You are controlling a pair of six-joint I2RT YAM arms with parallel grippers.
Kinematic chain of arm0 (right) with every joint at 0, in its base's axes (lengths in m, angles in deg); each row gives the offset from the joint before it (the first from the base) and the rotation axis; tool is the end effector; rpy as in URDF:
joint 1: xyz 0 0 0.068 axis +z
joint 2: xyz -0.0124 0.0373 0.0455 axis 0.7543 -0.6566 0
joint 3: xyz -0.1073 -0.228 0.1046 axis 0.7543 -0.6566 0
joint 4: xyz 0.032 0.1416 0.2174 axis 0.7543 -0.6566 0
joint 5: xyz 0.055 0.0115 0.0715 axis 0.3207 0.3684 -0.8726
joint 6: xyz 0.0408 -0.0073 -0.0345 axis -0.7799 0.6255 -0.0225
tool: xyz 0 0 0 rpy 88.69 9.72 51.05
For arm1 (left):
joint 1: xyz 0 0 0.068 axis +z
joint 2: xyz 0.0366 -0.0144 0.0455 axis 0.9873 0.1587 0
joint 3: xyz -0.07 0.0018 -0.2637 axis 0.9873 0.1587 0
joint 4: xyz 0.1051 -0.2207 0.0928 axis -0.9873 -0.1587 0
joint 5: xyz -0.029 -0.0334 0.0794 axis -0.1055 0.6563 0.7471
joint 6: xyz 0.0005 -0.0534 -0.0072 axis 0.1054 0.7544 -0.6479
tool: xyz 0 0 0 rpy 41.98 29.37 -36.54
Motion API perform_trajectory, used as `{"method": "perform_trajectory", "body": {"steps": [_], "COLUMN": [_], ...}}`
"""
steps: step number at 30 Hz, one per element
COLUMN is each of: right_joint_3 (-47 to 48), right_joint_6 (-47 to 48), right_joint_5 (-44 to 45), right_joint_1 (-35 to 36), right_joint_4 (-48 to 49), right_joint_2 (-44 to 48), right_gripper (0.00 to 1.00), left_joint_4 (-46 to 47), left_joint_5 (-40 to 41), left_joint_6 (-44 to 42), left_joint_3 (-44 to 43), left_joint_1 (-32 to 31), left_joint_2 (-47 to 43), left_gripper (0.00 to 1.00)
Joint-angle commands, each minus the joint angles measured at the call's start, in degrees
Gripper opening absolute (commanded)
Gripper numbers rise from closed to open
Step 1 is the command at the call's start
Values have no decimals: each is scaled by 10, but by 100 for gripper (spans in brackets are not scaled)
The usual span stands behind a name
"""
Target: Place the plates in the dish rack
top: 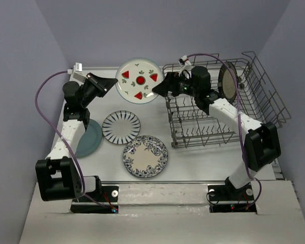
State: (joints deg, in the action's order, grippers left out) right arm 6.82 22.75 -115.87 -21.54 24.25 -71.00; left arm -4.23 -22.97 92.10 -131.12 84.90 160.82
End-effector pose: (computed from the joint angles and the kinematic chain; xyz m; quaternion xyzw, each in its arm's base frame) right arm 0.3426 0.1969 0.3369 -0.1513 0.7474 0.4567 0.4581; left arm 0.2979 -0.0001 0.3450 -0.0973 0.6604 -0.4836 0.5662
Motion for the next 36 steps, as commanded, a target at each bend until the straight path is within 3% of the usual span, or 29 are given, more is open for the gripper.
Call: {"method": "perform_trajectory", "body": {"steps": [1, 3, 5, 8, 9, 10, 11, 13, 14, 15, 16, 17, 18, 20, 21, 22, 28, 32, 33, 36], "right_joint_3": [23, 5, -11, -57, -82, -93, -101, -119, -119, -118, -113, -110, -101, -90, -82, -72, 18, 68, 84, 106], "right_joint_6": [-7, -14, -17, -48, -58, -60, -60, -52, -34, -34, -15, -3, 15, 33, 41, 62, 157, 238, 268, 317], "right_joint_5": [-10, -8, -8, 8, 22, 28, 46, 65, 97, 97, 128, 142, 170, 182, 185, 199, 276, 382, 414, 435], "right_joint_1": [4, 4, 4, 4, 4, 4, 4, 4, 4, 4, 4, -7, -15, -45, -55, -67, -140, -146, -146, -152], "right_joint_4": [28, 51, 63, 121, 129, 136, 135, 117, 99, 81, 47, 27, -9, -40, -56, -72, -186, -229, -232, -238], "right_joint_2": [0, 9, 18, 59, 71, 93, 104, 140, 152, 165, 176, 196, 206, 224, 230, 240, 248, 231, 226, 203], "right_gripper": [99, 97, 88, 59, 35, 25, 8, 7, 7, 7, 7, 7, 7, 7, 7, 7, 7, 7, 7, 7], "left_joint_4": [120, 128, 140, 145, 146, 146, 146, 147, 147, 145, 141, 129, 122, 100, 90, 84, 26, -95, -160, -238], "left_joint_5": [-45, -44, -44, -46, -49, -49, -51, -58, -67, -67, -71, -72, -74, -73, -73, -81, -96, -59, -16, 63], "left_joint_6": [62, 65, 71, 75, 75, 74, 76, 77, 76, 74, 68, 55, 45, 22, 15, 5, -49, -194, -228, -331], "left_joint_3": [-3, 7, 17, 37, 45, 50, 60, 72, 83, 83, 98, 108, 123, 139, 149, 164, 177, 145, 124, 107], "left_joint_1": [-28, -37, -59, -63, -67, -68, -69, -70, -70, -70, -70, -70, -70, -71, -71, -71, -97, -164, -202, -264], "left_joint_2": [-46, -52, -58, -74, -82, -87, -92, -107, -113, -119, -135, -145, -163, -182, -190, -203, -255, -278, -281, -302], "left_gripper": [6, 6, 6, 6, 6, 6, 6, 6, 18, 18, 40, 51, 68, 81, 96, 99, 99, 99, 99, 99]}}
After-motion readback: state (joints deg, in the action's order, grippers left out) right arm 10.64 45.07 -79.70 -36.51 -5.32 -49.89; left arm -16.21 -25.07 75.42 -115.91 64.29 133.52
